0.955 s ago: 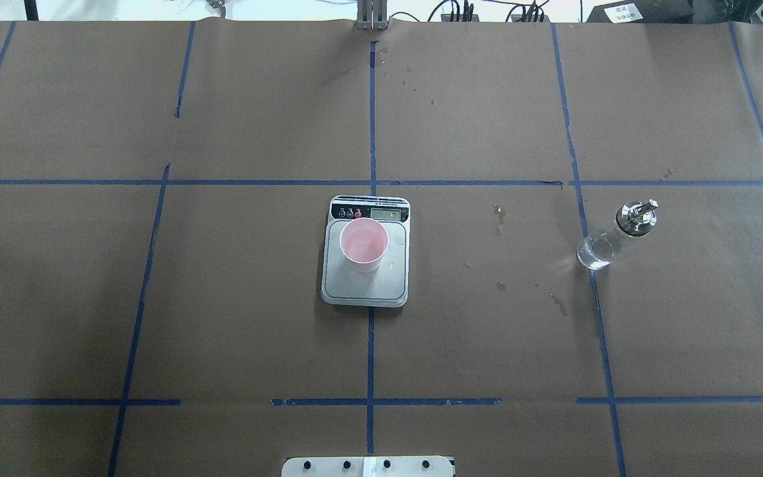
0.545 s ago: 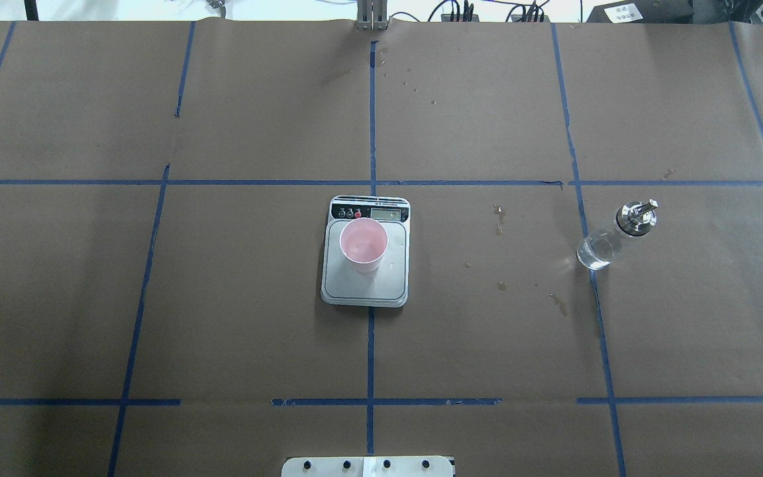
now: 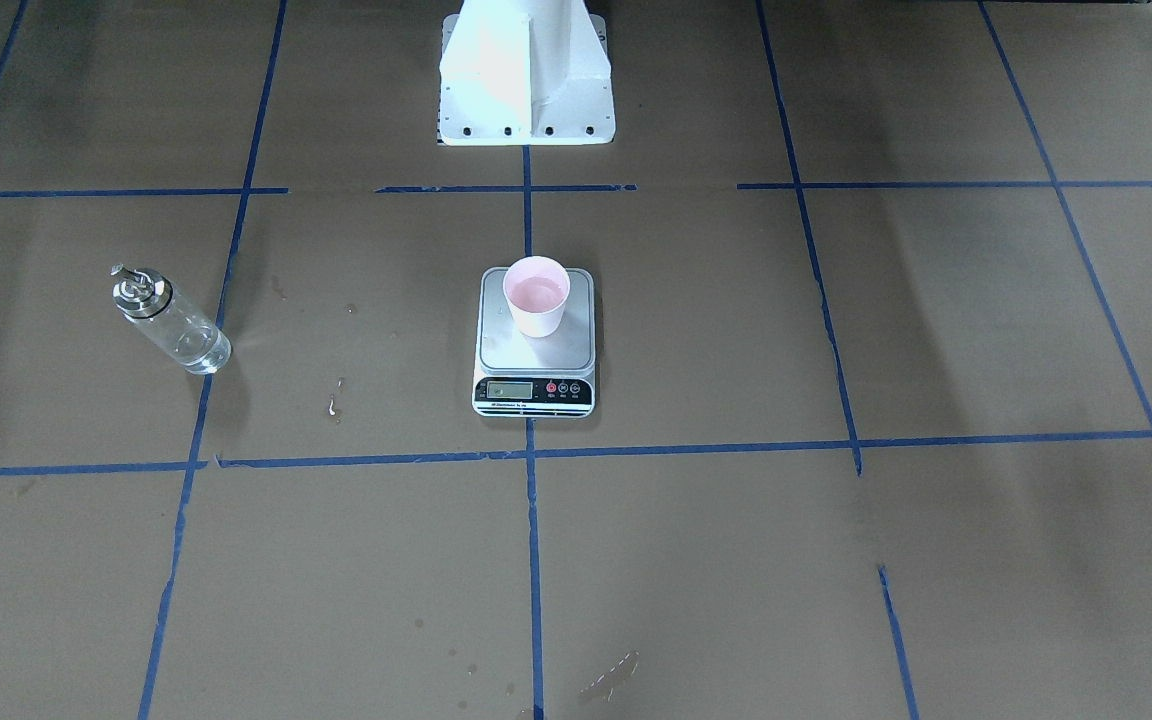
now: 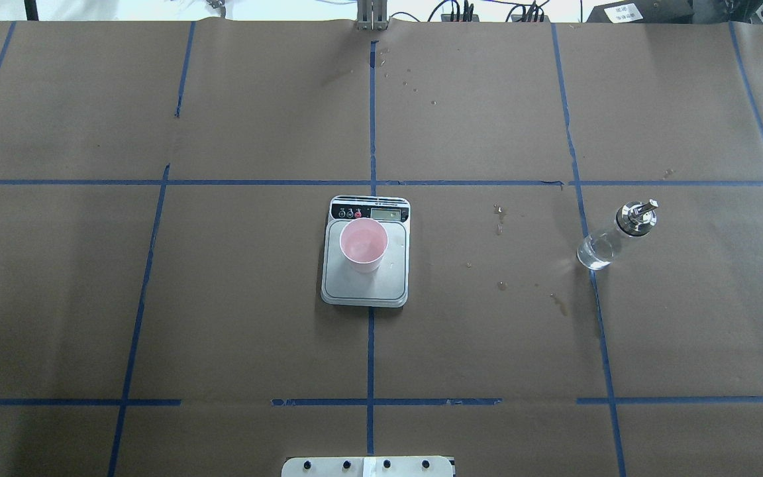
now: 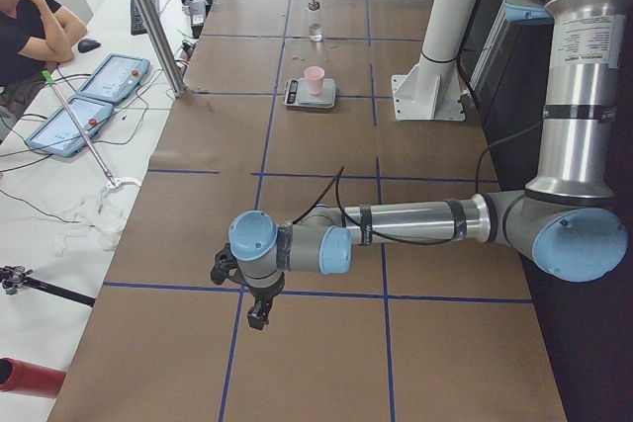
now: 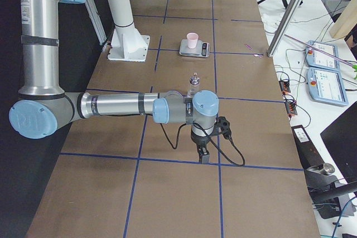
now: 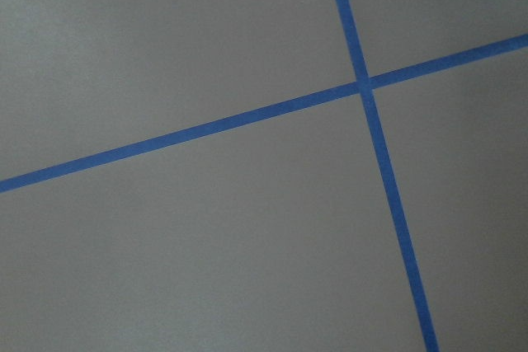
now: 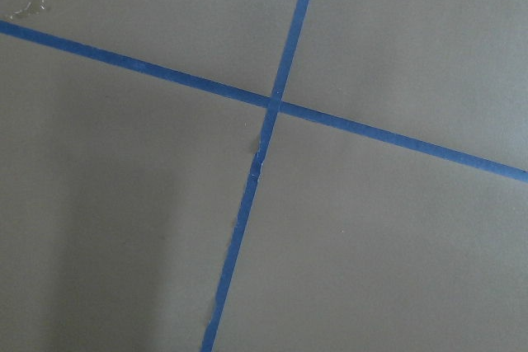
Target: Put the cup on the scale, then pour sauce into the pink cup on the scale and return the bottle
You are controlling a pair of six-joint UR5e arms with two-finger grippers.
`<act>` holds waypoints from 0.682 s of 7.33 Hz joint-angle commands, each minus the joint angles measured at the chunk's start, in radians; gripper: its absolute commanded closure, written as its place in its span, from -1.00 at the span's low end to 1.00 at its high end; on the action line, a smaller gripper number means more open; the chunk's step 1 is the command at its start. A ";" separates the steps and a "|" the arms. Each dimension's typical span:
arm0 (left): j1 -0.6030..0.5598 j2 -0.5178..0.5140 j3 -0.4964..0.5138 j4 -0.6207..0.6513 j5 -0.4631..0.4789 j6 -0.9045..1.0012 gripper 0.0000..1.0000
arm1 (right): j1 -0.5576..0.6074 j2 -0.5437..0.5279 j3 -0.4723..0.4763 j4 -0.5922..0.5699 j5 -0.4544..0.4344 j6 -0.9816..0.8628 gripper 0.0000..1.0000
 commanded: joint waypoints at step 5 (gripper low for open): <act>0.001 0.006 -0.114 0.086 0.004 -0.008 -1.00 | 0.007 -0.005 -0.004 -0.014 0.024 0.054 -1.00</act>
